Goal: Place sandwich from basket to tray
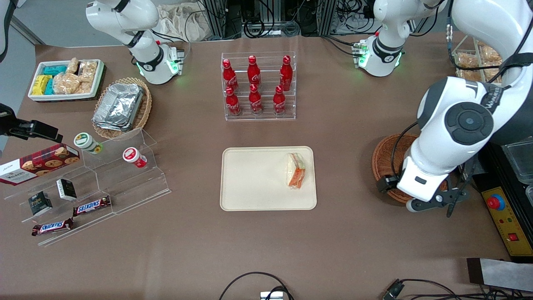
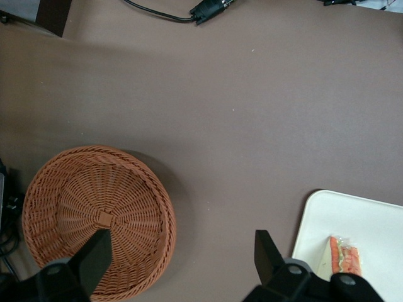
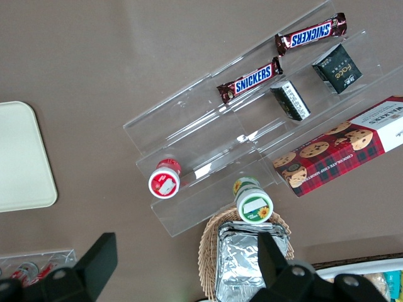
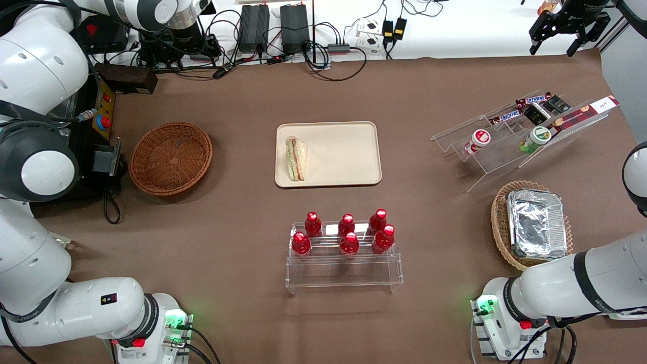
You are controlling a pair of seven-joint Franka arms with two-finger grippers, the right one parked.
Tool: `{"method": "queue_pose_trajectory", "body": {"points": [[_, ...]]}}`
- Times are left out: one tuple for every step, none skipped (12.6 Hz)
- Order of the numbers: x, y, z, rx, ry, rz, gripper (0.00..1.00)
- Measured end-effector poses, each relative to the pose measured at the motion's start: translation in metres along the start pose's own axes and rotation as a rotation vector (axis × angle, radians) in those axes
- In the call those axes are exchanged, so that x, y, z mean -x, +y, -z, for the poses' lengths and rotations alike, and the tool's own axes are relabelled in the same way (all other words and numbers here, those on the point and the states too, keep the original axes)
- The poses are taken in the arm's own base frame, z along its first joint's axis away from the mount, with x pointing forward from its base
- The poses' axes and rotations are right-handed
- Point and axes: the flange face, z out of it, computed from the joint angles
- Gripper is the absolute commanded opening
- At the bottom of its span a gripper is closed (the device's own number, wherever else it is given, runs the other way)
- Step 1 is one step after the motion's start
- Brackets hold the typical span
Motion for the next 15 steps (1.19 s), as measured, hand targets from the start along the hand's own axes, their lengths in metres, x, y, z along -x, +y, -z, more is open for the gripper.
{"method": "queue_pose_trajectory", "body": {"points": [[-0.003, -0.006, 0.0, 0.002, -0.002, -0.006, 1.0], [-0.005, -0.011, 0.0, 0.004, -0.003, -0.014, 1.0], [-0.007, -0.017, 0.002, 0.013, -0.006, -0.028, 1.0], [-0.008, -0.022, 0.005, 0.021, -0.006, -0.043, 1.0], [-0.01, -0.03, 0.009, 0.028, -0.007, -0.051, 1.0], [-0.013, -0.042, 0.013, 0.036, -0.009, -0.056, 1.0], [-0.016, -0.054, 0.017, 0.046, -0.012, -0.067, 1.0], [-0.018, -0.066, 0.021, 0.05, -0.012, -0.077, 1.0], [-0.019, -0.075, 0.023, 0.05, -0.014, -0.088, 1.0], [-0.019, -0.082, 0.026, 0.052, -0.015, -0.101, 1.0], [-0.018, -0.089, 0.029, 0.054, -0.015, -0.12, 1.0], [-0.017, -0.097, 0.033, 0.054, -0.012, -0.138, 1.0], [-0.015, -0.106, 0.039, 0.051, -0.007, -0.157, 1.0], [-0.012, -0.115, 0.045, 0.048, -0.003, -0.173, 1.0], [-0.008, -0.126, 0.051, 0.046, -0.003, -0.185, 1.0]]}}
